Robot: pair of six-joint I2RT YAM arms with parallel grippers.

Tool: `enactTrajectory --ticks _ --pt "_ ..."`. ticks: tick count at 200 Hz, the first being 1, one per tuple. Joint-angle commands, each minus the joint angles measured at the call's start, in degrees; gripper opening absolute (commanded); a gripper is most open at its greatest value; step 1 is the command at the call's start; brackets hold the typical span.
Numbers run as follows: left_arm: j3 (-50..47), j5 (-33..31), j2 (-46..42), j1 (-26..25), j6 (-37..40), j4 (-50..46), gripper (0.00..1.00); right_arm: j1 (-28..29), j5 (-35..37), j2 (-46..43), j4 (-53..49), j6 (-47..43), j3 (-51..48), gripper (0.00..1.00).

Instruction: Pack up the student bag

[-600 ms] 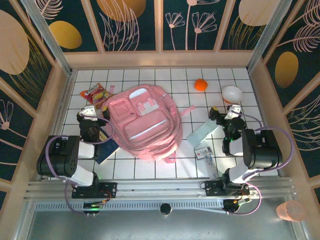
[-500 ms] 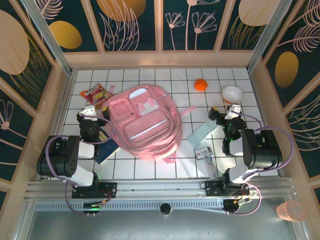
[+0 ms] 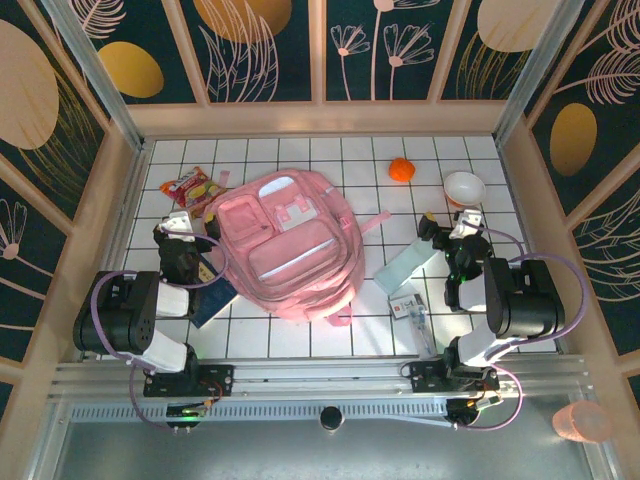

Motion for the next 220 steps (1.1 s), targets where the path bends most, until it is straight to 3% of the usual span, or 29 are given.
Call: enactTrajectory --ticks 1,120,133,154,182,200,220 --pt "0.93 0.97 -0.15 0.25 0.2 0.77 0.99 0.11 0.76 0.2 2.07 -0.84 0.06 0.99" --pt "0.76 0.97 -0.27 0.25 0.18 0.92 0.99 0.07 0.81 -0.12 2.24 -0.54 -0.09 0.99" --pt "1.57 0.83 -1.19 0.25 0.11 -1.07 0.94 0.02 2.18 -2.23 -0.25 -0.02 0.48 0.99" --pt "6.89 -0.19 -6.66 0.25 0.08 -15.01 0.86 0.02 1.13 -6.96 -10.65 -0.74 4.12 0.99" --pt "13.74 -1.22 -14.98 0.25 -3.83 -29.42 0.84 0.5 -2.92 -12.18 -32.65 2.28 15.67 0.99" --pt "19.48 -0.88 -18.74 0.27 -10.26 -41.64 0.82 1.42 -4.55 -12.12 -46.83 6.11 25.01 0.99" --pt "24.53 3.78 -20.45 0.29 -16.83 -52.45 0.77 4.0 -5.37 -10.81 -59.39 7.61 34.53 0.99"
